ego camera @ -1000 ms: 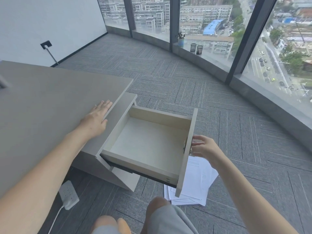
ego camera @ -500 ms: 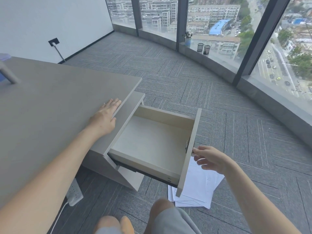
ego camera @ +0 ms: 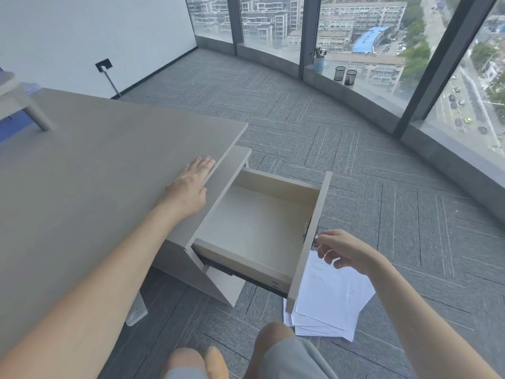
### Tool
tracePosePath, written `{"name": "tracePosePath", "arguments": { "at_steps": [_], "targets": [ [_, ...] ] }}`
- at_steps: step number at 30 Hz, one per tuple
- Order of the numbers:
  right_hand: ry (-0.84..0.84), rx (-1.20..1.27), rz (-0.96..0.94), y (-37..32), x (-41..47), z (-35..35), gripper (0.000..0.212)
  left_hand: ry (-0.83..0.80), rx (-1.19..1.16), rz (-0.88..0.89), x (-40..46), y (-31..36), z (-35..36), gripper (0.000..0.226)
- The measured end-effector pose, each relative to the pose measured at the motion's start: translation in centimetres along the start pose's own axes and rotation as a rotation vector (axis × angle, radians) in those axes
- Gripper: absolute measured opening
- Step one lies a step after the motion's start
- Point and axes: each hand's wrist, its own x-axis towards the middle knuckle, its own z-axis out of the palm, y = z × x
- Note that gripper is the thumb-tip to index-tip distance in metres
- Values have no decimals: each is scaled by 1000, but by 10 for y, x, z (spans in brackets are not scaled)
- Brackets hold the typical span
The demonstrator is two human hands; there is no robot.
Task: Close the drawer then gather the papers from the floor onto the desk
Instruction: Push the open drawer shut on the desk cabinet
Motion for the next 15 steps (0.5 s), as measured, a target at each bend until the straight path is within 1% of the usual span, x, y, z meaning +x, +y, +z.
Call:
{"name": "tracePosePath", "arguments": {
  "at_steps": [15],
  "targets": [
    [-68, 98, 2, -35, 40, 47, 10, 17, -8, -3, 0, -2, 1, 74]
  ]
}}
